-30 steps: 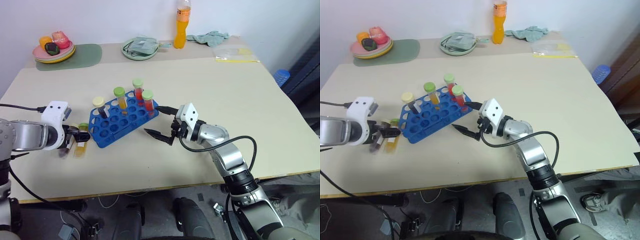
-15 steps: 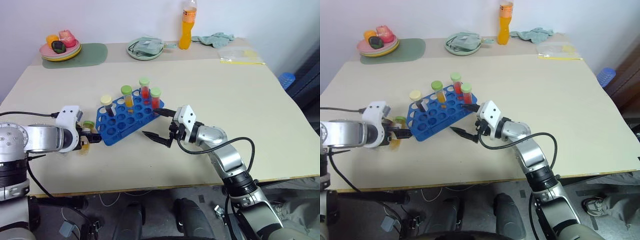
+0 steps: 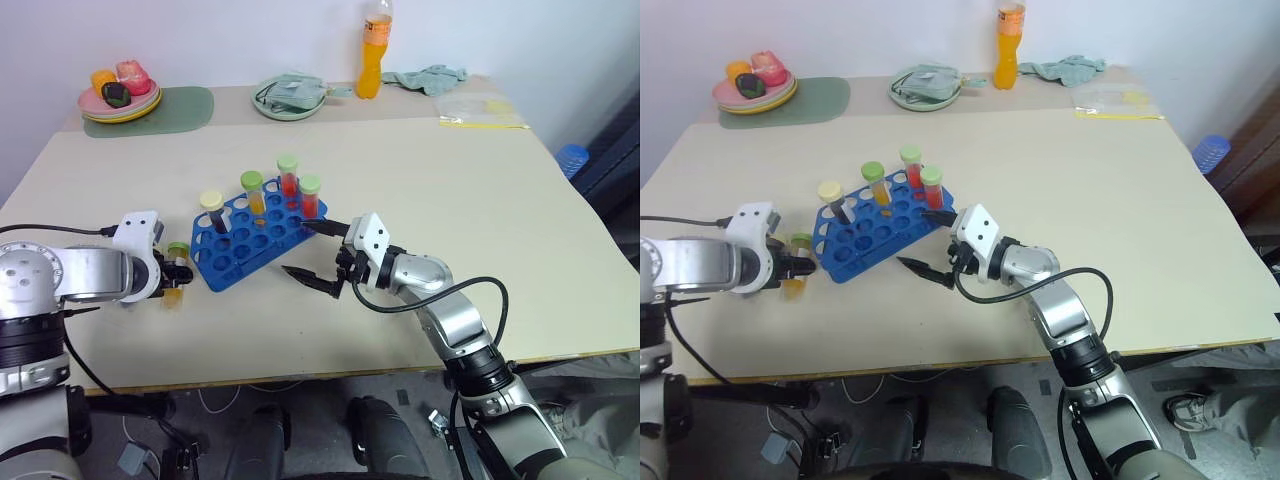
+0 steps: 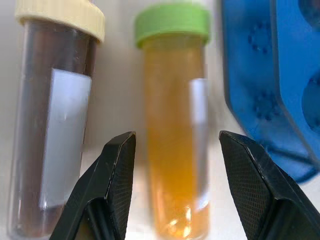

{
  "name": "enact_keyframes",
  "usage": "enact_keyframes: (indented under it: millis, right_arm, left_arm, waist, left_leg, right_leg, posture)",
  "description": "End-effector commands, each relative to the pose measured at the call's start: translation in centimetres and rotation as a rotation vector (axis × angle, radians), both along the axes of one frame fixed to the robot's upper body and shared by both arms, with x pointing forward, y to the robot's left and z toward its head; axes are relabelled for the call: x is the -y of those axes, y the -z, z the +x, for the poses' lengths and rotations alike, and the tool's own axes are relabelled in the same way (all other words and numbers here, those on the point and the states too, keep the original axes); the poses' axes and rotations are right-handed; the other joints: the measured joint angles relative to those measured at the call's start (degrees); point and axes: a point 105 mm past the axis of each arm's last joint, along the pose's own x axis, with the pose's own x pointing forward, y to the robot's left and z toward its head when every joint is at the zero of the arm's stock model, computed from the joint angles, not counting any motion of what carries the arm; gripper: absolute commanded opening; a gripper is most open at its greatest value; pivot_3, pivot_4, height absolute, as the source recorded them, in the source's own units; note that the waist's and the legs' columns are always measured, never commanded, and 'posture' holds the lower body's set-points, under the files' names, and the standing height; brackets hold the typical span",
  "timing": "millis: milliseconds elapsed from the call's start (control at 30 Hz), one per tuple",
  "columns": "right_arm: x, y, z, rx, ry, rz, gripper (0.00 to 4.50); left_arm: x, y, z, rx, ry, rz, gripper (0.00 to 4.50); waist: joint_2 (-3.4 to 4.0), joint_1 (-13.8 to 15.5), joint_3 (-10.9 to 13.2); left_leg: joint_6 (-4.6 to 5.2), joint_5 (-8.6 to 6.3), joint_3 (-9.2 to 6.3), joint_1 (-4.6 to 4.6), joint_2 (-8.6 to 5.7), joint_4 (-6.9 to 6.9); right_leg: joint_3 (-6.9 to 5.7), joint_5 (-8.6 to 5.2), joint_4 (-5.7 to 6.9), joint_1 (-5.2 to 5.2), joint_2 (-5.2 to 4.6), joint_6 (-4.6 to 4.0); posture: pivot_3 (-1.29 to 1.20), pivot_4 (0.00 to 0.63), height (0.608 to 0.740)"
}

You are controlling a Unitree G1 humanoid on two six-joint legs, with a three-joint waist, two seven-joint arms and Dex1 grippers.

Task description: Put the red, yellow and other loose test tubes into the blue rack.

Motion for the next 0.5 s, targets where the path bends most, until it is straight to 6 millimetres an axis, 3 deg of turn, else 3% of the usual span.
enact_keyframes:
  millis: [33,67,167,267,500]
  right_arm:
    - [-0.4,-1.1,-0.6,0.045,-0.020,0.018,4.50]
    - [-0.4,-1.1,-0.6,0.045,-0.020,0.018,4.50]
    - [-0.3,-1.0,-0.7,0.045,-0.016,0.017,4.50]
    - [-0.2,-1.0,-0.7,0.045,-0.012,0.016,4.50]
    - [0.0,-0.9,-0.7,0.043,-0.003,0.016,4.50]
  left_arm:
    - [-0.4,-0.9,0.5,0.030,-0.026,0.024,2.73]
    - [-0.4,-0.9,0.6,0.031,-0.028,0.024,2.73]
    - [-0.6,-1.0,0.7,0.037,-0.040,0.038,1.94]
    - [-1.1,-1.4,0.6,0.051,-0.054,0.055,0.78]
    - [-1.9,-4.0,-0.1,0.145,-0.046,0.063,0.77]
  waist:
    - [0.00,0.0,0.0]
    - [0.00,-0.1,0.0]
    - [0.00,-0.1,0.0]
    - [0.00,-0.1,0.0]
    - [0.00,-0.1,0.0]
  left_leg:
    - [0.00,0.00,0.01,0.00,0.00,0.00]
    - [0.00,0.00,0.00,0.00,0.00,0.00]
    - [-0.01,0.00,-0.01,0.00,0.00,-0.01]
    - [-0.01,0.01,0.00,0.00,0.00,-0.01]
    - [-0.01,0.01,-0.01,0.00,0.01,-0.01]
  right_leg:
    - [0.01,0.00,0.00,0.00,0.00,0.00]
    - [0.00,0.00,0.00,0.00,0.00,0.00]
    - [0.01,0.00,0.00,-0.01,0.00,0.00]
    - [0.01,0.00,0.00,0.00,0.00,0.00]
    - [0.01,0.00,0.00,-0.02,0.00,0.00]
  posture:
    - [0.00,0.150,0.740]
    - [0.00,0.150,0.740]
    - [0.00,0.150,0.740]
    - [0.00,0.150,0.740]
    - [0.00,0.150,0.740]
